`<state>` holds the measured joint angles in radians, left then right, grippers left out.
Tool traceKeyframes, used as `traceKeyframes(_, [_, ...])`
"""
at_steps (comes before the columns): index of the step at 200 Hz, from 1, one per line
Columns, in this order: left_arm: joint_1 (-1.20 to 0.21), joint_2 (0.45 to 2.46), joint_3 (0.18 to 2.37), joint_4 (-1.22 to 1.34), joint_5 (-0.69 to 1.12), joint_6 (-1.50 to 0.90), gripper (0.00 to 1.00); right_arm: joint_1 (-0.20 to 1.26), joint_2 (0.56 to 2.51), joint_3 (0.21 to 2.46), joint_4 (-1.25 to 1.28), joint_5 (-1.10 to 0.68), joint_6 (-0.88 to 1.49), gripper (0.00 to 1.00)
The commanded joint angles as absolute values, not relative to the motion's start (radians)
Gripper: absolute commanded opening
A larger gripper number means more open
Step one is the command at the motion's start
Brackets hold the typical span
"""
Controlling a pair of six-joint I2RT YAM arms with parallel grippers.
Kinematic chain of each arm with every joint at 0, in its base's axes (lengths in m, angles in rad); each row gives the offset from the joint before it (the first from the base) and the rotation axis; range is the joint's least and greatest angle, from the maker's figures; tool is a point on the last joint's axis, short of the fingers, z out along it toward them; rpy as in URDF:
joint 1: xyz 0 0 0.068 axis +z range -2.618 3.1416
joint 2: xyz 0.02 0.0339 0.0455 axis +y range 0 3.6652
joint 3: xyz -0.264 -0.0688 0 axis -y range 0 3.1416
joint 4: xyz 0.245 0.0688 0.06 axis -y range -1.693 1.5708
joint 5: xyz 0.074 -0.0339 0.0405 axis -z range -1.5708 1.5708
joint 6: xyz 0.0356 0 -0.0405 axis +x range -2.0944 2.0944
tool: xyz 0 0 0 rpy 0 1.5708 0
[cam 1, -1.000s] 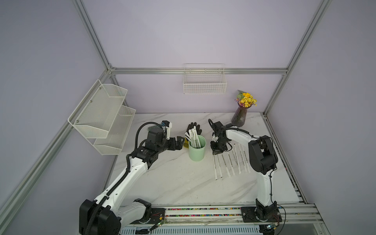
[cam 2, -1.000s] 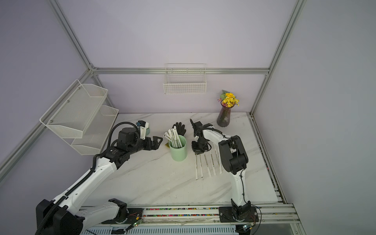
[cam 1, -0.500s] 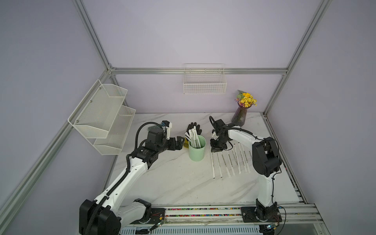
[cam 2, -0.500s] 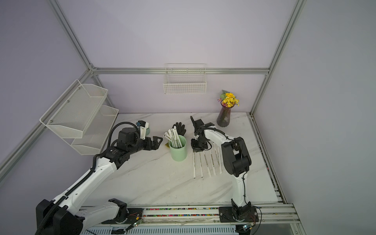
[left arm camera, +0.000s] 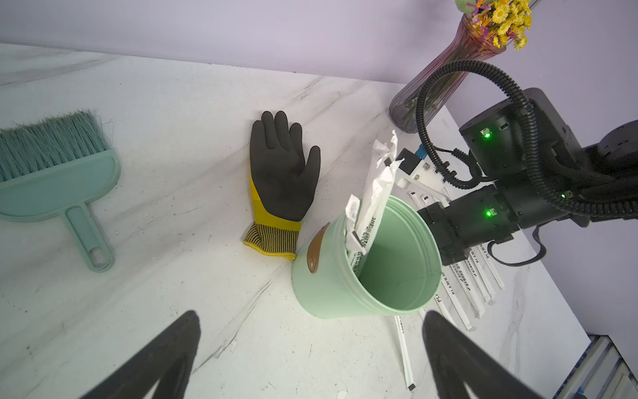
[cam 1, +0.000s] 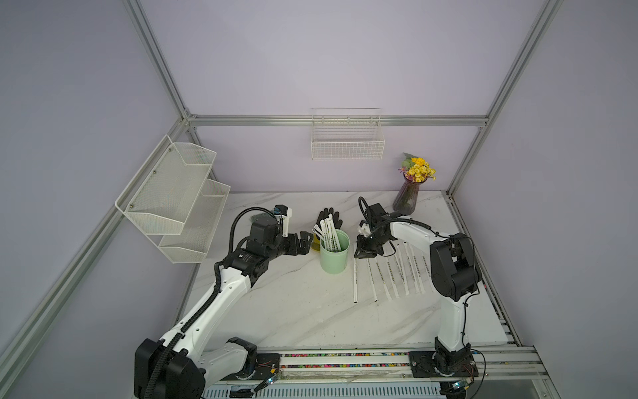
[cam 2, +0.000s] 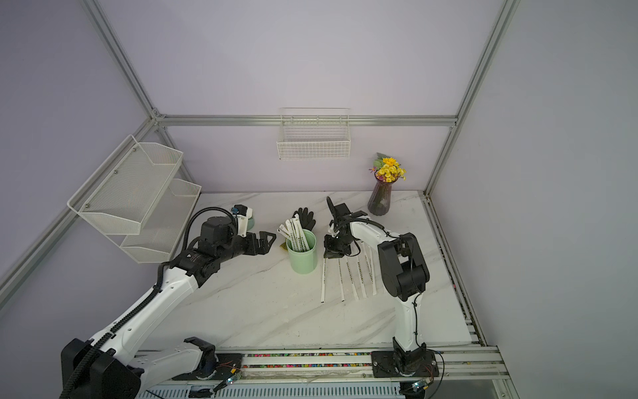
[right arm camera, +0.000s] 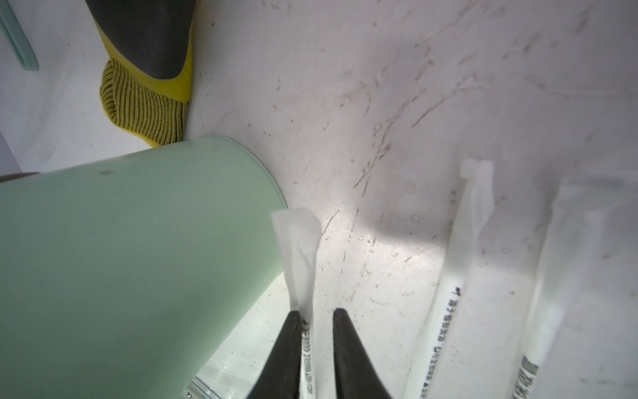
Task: Take the straws out of the storage container
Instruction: Place the straw at the center of the board.
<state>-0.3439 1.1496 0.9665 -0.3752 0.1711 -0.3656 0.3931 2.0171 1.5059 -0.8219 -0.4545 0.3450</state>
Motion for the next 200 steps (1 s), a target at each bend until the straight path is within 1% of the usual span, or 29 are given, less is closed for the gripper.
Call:
traceKeyframes(1, [-0.347, 1.126, 0.943, -0.342, 0.175, -0.365, 1.0, 0.388, 1.975, 1.492, -0.767, -0.506, 0.365, 0.21])
traceKeyframes(68, [-0.347, 1.126, 0.943, -0.342, 0.176, -0.365, 1.0, 0.381, 1.959, 1.467, -0.698, -0.58, 0.402, 0.22])
traceKeyframes(200, [-0.347, 1.129, 0.943, -0.338, 0.184, -0.365, 1.0, 0.361, 1.927, 1.413, -0.592, -0.66, 0.478, 0.23])
